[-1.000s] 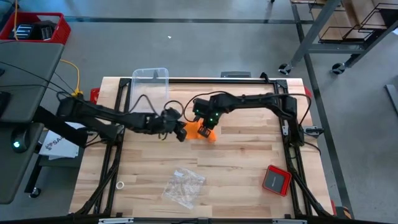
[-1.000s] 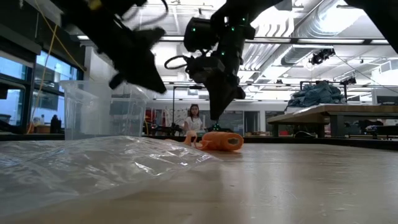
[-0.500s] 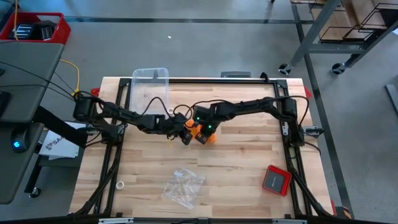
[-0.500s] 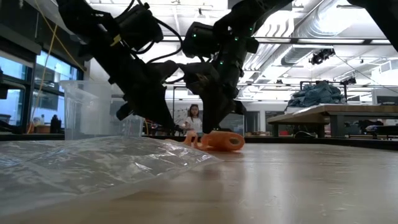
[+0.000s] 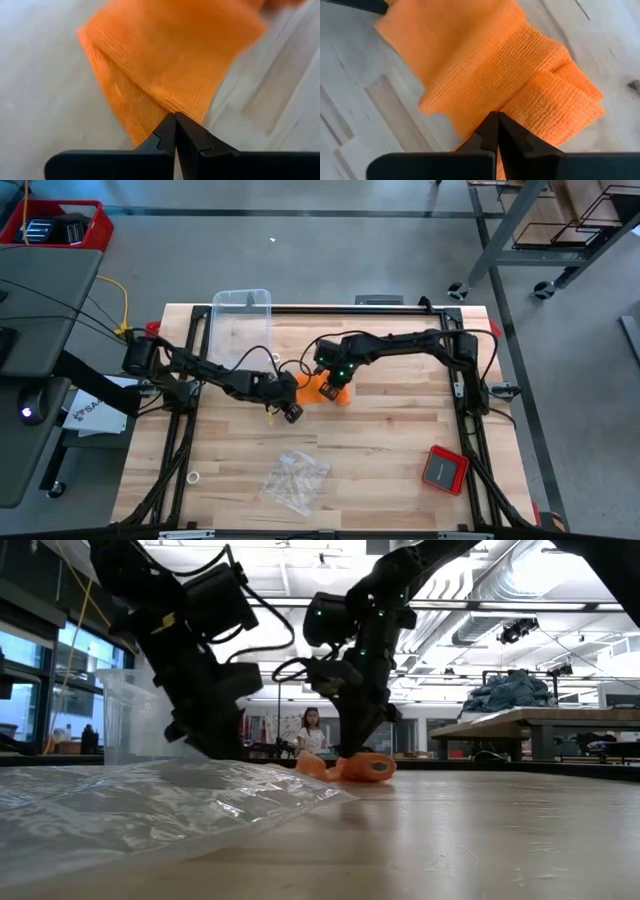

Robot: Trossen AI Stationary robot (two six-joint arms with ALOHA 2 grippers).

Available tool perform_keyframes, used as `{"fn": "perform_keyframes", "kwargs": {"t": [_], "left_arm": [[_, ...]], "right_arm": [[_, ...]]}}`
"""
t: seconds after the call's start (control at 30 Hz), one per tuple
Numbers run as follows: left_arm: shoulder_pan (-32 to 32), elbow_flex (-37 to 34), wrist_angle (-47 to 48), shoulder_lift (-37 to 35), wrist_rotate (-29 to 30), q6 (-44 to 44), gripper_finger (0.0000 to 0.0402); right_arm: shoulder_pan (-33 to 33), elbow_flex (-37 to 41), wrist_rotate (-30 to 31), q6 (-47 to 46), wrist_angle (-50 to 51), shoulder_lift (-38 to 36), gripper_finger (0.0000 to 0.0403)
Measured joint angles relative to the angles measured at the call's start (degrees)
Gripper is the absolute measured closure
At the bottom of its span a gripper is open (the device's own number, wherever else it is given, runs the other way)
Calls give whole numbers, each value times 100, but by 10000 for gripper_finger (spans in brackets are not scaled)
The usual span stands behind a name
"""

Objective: Roll bandage
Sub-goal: Roll the orange bandage

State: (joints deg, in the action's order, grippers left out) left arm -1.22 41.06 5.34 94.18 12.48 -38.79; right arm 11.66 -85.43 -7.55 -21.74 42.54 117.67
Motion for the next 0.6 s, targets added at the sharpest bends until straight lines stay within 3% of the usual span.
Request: {"fn": "perform_keyframes", "kwargs": {"t": [0.27, 0.6], "left_arm": [[-252, 28, 506, 111, -56, -348, 402], [-441, -22, 998, -498, -309, -1035, 402]], "right_arm": [[84, -7, 32, 240, 446, -4, 403], [28, -4, 101, 425, 1015, -4, 403]]}}
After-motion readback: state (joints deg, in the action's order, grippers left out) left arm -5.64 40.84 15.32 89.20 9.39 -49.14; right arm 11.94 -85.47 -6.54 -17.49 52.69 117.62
